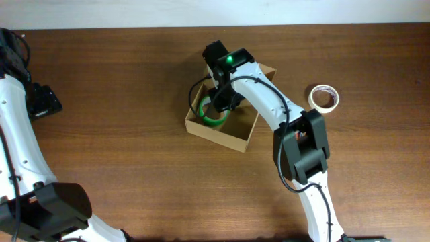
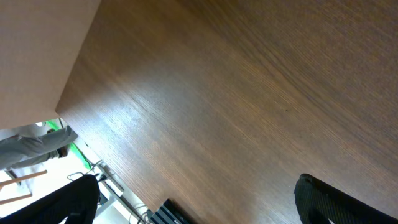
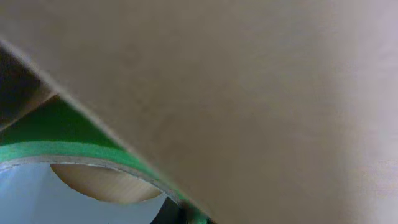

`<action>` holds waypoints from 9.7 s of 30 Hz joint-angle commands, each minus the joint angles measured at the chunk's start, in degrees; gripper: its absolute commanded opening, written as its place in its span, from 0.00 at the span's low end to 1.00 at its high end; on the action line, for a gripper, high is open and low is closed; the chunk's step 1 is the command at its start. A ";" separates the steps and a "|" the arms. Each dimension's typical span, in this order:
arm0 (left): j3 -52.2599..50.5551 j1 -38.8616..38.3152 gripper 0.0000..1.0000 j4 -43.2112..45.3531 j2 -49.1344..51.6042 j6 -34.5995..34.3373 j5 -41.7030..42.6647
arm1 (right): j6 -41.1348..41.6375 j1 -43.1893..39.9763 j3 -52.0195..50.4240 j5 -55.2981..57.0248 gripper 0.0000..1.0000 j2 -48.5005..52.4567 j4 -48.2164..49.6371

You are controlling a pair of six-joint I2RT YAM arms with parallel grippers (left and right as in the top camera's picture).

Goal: Pack container
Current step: 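Carry the green tape roll into the box and lower it, then release the green tape and move the right gripper to the white tape, then grasp the white masking tape roll with the right gripper and lift, then place the white tape roll into the box onto the green tape, then move the right gripper to the orange box cutter and grasp it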

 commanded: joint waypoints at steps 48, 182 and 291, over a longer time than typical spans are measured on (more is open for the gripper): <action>-0.17 0.28 1.00 0.11 0.63 0.70 0.04 | 9.92 -44.76 -10.45 8.98 0.79 -40.72 -9.25; -0.17 0.28 1.00 0.13 0.63 0.70 0.04 | -2.56 0.28 -6.56 6.56 0.04 -8.50 5.49; -0.17 0.24 1.00 0.11 0.63 0.70 0.04 | 14.45 -25.05 -52.68 -4.00 0.65 -23.54 21.70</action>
